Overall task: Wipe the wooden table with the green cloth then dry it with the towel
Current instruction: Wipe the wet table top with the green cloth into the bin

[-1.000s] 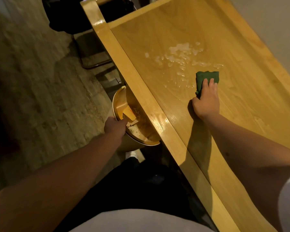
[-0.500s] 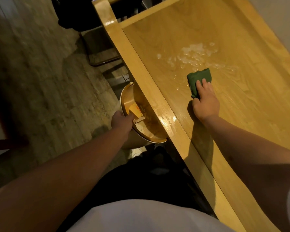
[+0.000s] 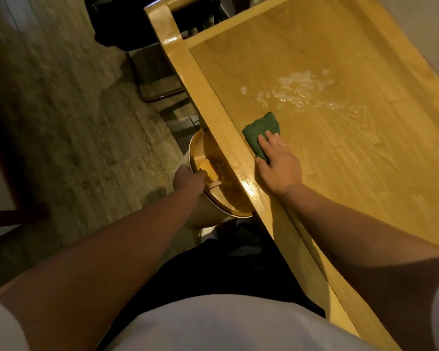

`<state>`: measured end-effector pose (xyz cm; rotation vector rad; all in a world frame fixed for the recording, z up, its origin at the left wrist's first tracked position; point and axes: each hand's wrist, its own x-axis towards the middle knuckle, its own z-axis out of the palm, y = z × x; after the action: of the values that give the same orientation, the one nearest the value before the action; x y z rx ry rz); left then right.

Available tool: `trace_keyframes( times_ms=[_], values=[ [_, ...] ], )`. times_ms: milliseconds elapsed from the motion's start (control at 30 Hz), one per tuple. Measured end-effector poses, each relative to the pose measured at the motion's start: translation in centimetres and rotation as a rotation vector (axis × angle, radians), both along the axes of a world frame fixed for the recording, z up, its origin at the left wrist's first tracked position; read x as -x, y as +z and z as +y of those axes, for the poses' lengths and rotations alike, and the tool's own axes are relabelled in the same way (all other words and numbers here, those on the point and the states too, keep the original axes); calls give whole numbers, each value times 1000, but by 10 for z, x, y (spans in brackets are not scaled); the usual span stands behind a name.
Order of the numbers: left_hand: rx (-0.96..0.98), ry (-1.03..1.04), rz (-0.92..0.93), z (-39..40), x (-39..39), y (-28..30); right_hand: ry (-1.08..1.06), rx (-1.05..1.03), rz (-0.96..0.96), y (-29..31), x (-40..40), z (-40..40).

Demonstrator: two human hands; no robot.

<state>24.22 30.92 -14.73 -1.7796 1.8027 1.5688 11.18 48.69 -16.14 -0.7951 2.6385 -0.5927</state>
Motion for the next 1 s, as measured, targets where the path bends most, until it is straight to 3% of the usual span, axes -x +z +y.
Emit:
trace_keyframes(
  times_ms=[300,633,833,900,1000],
  values=[
    [37,2,-5,1,2,6,197,111,-127,7,-43,-23],
    [-60,121,69,1,-4,17,408,224,-334,22,-43,-9],
    [-62,155,82,2,-1,19,-253,506,-782,48,-10,-4],
    [-73,143,72,1,1,17,-463,612,-822,58,14,10],
    [-52,112,37,1,3,13,-621,684,-659,72,63,40]
  ],
)
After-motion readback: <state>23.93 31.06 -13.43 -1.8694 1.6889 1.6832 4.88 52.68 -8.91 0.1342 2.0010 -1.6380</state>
